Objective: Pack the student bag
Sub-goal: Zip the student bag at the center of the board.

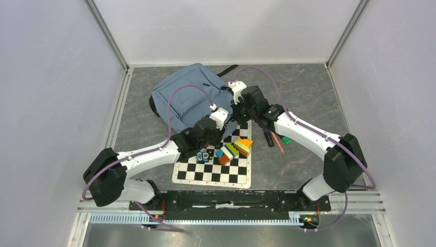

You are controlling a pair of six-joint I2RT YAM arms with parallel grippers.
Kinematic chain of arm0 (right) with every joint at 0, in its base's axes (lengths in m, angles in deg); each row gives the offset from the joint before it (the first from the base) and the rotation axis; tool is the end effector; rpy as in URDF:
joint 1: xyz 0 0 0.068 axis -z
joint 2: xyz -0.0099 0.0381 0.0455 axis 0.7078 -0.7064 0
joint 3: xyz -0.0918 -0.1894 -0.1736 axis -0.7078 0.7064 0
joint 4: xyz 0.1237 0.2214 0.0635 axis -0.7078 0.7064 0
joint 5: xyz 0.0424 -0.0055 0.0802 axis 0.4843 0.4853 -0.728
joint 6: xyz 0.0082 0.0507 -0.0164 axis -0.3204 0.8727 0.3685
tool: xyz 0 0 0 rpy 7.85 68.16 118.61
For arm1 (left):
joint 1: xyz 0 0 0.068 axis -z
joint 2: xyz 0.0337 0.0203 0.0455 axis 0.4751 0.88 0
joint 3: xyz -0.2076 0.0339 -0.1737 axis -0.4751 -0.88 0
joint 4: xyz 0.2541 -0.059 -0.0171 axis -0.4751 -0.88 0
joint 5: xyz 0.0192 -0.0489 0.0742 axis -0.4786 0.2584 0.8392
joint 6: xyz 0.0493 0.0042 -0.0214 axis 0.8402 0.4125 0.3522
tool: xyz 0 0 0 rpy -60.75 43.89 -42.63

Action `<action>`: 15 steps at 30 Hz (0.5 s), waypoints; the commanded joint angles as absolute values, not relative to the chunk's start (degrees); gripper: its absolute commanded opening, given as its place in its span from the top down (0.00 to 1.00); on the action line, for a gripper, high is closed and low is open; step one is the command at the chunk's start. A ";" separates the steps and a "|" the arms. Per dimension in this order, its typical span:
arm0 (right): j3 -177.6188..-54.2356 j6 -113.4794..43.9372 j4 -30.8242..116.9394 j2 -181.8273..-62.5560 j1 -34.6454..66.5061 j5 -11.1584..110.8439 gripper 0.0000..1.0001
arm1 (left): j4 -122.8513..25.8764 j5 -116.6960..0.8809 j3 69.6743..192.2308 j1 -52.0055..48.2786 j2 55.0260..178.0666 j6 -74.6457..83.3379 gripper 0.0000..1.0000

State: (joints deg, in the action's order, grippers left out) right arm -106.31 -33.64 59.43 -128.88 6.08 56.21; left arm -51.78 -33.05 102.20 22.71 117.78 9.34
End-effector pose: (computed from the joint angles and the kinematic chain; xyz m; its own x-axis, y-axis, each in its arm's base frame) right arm 0.2676 0.2176 0.2738 -0.5704 -0.2837 -0.7708 -0.5689 0.8133 0.1217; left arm 0.1876 -0.2161 0.2251 -0.4212 0.3467 -0.8381 0.5528 0.8307 0.0659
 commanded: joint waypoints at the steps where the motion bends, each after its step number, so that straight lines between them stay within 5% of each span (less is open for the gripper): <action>1: -106.62 -32.69 55.77 -125.81 7.50 54.41 1.00 | -54.96 -30.53 101.90 22.26 117.60 9.36 0.43; 10: -105.55 -32.54 54.96 -124.71 7.79 54.40 1.00 | -53.21 -30.30 107.09 22.26 124.96 11.61 0.40; 13: -105.40 -32.83 54.74 -124.34 7.80 55.81 1.00 | -53.63 -28.41 108.75 22.29 127.73 11.88 0.58; 15: -105.51 -32.97 54.79 -124.39 7.94 58.52 1.00 | -55.02 -26.00 109.16 22.35 128.16 11.67 0.80</action>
State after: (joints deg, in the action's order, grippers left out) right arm -105.24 -32.61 57.99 -127.61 7.10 53.95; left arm -53.03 -30.16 106.70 22.49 126.44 10.58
